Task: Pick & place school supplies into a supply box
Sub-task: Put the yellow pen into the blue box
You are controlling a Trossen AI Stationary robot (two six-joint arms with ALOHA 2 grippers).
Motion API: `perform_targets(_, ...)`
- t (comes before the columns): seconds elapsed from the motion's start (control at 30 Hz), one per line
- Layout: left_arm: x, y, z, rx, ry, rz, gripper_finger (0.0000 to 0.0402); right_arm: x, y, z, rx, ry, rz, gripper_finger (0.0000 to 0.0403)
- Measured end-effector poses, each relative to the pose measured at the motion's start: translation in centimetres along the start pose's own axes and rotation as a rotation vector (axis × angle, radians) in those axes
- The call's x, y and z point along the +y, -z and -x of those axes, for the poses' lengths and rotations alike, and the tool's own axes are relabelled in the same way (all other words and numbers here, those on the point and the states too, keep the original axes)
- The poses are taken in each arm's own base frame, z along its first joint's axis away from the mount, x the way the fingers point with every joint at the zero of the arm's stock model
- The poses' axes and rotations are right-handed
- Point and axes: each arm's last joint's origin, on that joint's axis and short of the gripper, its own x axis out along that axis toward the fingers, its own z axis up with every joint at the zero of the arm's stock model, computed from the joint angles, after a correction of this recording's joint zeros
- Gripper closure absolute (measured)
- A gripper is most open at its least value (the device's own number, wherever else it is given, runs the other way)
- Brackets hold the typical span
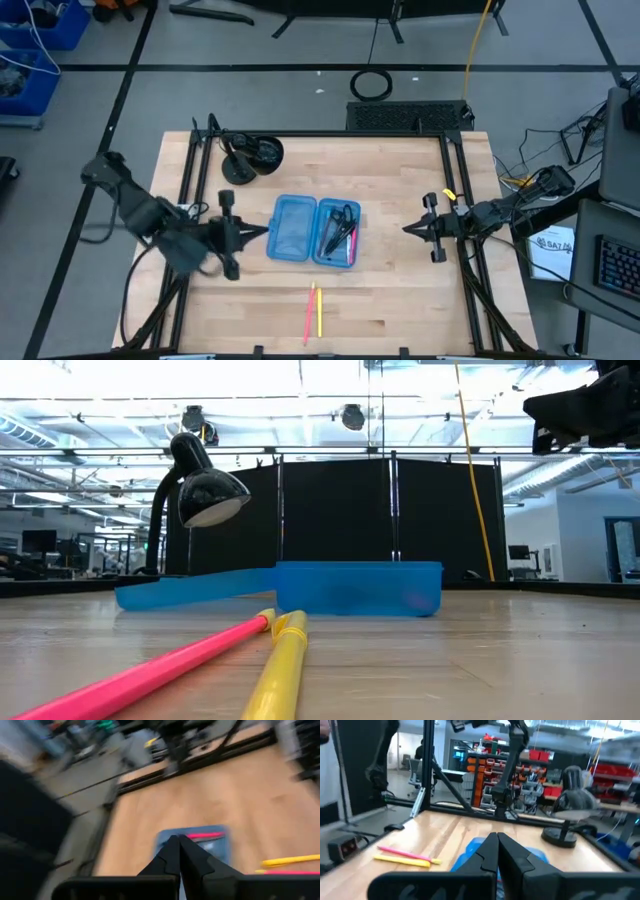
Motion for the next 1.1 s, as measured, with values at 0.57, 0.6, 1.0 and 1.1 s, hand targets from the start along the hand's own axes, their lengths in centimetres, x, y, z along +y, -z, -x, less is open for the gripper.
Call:
perform_targets(0.57, 1.3, 18.4, -0.5, -0.467, 0.081, 0.277, 0.04, 0.3, -0.6, 0.0, -0.086, -0.109, 0.194, 0.0403)
perform_targets(0.6, 1.2, 19.2, -0.8, -0.512, 0.068, 0.288, 0.04, 0.3, -0.7, 0.0, -0.098, -0.105, 0.209, 0.0403)
perform_targets(1.0, 0.3, 25.1, -3.3, -0.525, 0.068, 0.331, 0.0401, -0.1, -1.8, 0.2, -0.205, -0.039, 0.217, 0.0403)
perform_targets(1.1, 0.0, 25.1, -3.1, -0.525, 0.082, 0.252, 0.0401, -0.4, -2.0, 0.2, -0.198, 0.059, 0.151, 0.0403)
